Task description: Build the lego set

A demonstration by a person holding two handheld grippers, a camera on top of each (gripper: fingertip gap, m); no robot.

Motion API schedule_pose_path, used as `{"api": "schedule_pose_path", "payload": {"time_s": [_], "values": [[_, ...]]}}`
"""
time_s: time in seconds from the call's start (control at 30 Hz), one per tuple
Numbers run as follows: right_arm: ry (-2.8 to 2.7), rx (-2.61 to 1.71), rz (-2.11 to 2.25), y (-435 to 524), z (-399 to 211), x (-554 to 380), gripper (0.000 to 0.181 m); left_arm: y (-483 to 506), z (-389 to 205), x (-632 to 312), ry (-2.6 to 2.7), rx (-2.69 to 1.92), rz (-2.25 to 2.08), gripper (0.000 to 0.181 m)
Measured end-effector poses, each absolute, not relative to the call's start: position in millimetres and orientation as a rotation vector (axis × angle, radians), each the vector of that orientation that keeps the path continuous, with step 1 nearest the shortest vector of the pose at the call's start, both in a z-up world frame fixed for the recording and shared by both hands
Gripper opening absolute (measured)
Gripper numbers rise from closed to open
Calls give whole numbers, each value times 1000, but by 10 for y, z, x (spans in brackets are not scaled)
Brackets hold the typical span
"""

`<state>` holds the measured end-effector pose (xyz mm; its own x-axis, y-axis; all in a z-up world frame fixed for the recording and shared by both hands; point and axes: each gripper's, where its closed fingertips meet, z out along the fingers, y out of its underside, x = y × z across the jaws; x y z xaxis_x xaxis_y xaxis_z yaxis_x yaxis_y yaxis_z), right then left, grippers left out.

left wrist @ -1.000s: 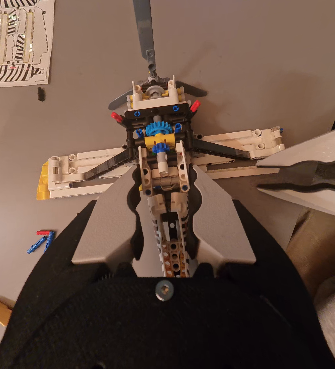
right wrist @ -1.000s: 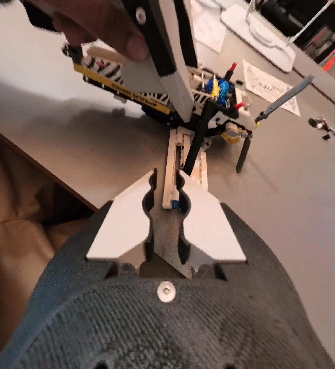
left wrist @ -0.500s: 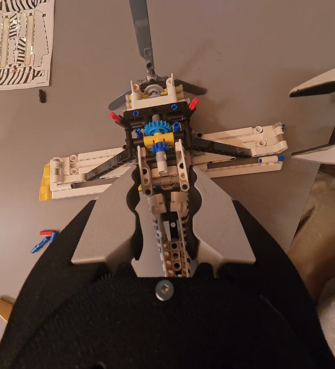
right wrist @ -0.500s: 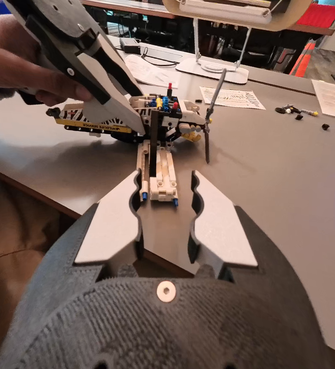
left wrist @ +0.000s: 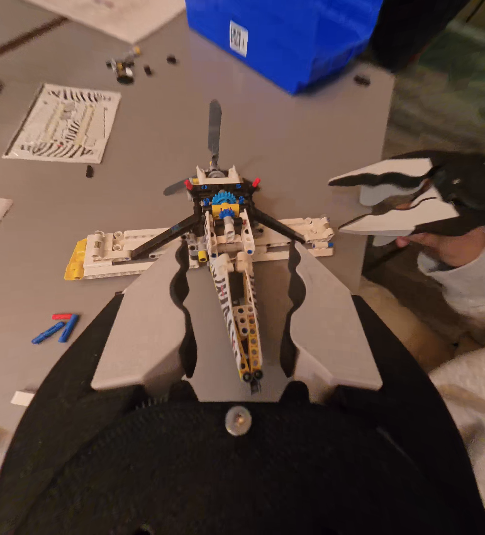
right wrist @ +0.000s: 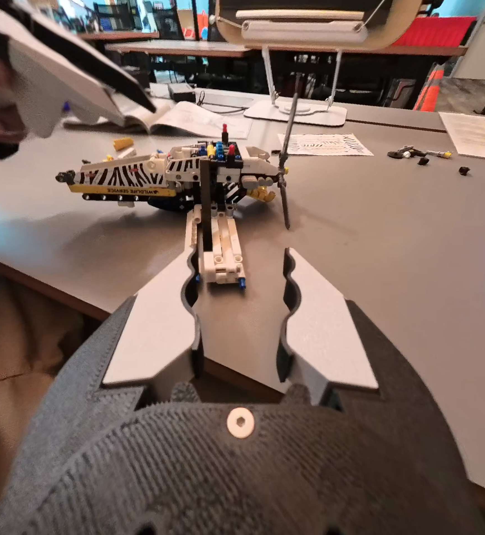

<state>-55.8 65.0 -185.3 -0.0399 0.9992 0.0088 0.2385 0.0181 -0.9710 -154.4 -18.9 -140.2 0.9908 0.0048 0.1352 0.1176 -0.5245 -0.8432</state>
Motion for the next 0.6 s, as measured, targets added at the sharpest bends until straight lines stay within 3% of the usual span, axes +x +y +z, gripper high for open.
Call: {"api": "schedule_pose_path", "payload": {"time_s": [0.6], "values": [[-1161, -1200, 1026, 838, -1209, -602, 46, -1438, -1146, -1871, -308, -1561, -195, 63]]}}
